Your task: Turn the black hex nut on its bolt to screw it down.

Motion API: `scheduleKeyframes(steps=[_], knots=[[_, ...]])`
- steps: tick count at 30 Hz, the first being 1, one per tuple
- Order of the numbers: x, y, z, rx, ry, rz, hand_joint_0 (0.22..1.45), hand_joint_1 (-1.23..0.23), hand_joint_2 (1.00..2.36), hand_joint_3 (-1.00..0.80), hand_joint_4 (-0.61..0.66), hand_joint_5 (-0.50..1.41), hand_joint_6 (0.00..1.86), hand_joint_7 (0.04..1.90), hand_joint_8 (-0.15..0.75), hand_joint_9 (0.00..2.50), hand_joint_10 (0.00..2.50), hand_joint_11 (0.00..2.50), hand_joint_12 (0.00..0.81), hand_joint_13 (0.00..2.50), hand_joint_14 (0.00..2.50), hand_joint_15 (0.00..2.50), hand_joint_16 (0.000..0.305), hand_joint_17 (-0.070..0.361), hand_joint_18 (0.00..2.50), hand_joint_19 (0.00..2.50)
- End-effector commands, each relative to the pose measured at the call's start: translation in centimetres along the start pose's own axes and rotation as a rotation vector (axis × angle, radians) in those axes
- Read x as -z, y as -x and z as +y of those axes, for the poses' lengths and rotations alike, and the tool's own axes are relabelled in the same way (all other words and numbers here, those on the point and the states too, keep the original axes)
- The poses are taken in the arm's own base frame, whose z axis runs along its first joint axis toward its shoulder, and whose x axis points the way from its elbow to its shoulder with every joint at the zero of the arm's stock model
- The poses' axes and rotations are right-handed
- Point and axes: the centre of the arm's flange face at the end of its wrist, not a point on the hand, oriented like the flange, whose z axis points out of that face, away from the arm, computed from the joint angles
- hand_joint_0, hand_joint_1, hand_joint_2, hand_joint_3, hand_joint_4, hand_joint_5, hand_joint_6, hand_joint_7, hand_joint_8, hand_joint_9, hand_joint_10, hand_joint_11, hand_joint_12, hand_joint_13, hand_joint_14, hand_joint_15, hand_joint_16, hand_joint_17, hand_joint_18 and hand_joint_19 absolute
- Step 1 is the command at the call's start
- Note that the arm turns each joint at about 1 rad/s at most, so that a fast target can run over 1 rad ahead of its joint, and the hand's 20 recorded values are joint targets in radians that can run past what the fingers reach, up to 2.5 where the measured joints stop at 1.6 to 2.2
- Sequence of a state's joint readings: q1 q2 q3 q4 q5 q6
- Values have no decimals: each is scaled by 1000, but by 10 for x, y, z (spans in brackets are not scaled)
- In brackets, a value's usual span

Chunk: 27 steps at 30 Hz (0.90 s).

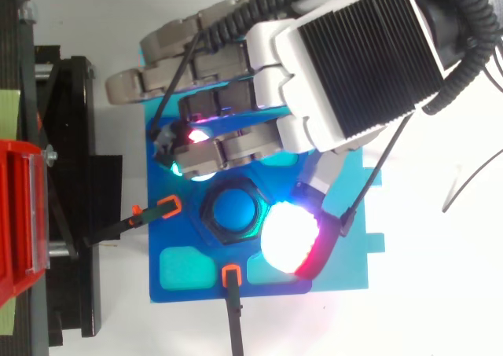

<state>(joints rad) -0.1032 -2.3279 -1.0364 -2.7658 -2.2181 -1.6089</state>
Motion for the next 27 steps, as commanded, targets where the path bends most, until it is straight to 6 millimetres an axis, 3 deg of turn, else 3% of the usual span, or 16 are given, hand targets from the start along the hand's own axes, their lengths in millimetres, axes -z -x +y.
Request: scheduleKeyframes(steps=[1,4,8,9,17,27], knots=[[-7,5,3,2,3,-14,461,-42,1000,-500,221,-37,621,1228,329,1021,8,280,386,512,0,15,57,129,580,339],[-17,3,9,10,-12,-29,458,-56,1000,-500,244,-33,562,1298,333,1013,10,278,388,512,2,12,58,130,583,336],[-24,-13,23,-1,-28,-18,455,-67,1000,-500,273,-27,500,1371,329,999,7,275,388,509,0,10,58,130,581,332],[-30,-23,36,-6,-30,-17,455,-81,1000,-500,280,-30,501,1353,331,998,7,273,389,509,0,10,58,130,581,333],[-46,-23,53,-10,-28,-21,464,-127,1000,-500,298,-41,502,1288,325,996,8,275,383,507,0,11,57,128,585,330],[-50,-29,60,-19,-24,-5,468,-177,1000,-500,306,-44,502,1238,327,992,7,274,381,507,0,3,56,126,595,326]])
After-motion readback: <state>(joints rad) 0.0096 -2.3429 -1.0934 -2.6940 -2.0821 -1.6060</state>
